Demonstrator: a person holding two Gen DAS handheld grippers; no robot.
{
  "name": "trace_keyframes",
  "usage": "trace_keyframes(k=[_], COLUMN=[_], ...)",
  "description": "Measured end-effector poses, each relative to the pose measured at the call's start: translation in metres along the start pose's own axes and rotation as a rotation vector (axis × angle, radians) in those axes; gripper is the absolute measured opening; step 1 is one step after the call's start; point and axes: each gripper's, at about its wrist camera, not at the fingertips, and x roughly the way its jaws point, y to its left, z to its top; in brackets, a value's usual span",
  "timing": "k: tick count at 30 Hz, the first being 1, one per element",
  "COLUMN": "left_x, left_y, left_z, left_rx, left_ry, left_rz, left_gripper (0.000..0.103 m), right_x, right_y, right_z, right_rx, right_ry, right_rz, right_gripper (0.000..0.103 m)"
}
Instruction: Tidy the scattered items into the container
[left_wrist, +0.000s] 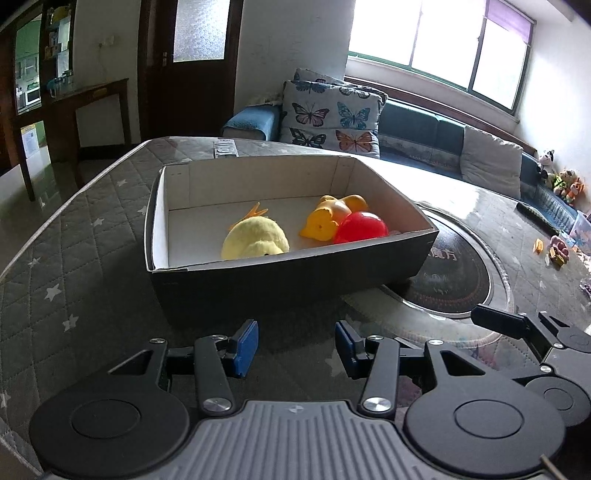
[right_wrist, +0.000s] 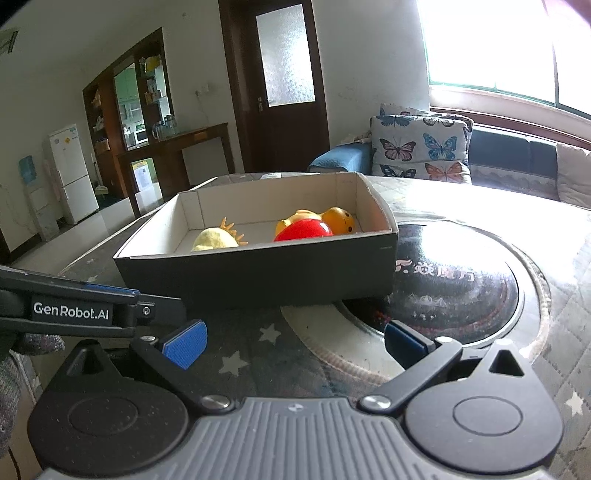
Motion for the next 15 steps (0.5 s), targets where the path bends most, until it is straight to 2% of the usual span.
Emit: trace_keyframes(k=[15], left_x=[-0.004], left_y=[0.0039], left_z=[-0.0029], left_rx=[-0.012], left_ry=[-0.03], left_rz=[0.049], left_gripper=[0.049], right_x=[0.0052], right_y=[0.0065], right_z=[-0.0006], right_rx=[-0.023], right_ry=[0.031], right_rz=[-0.003], right_gripper=[0.103])
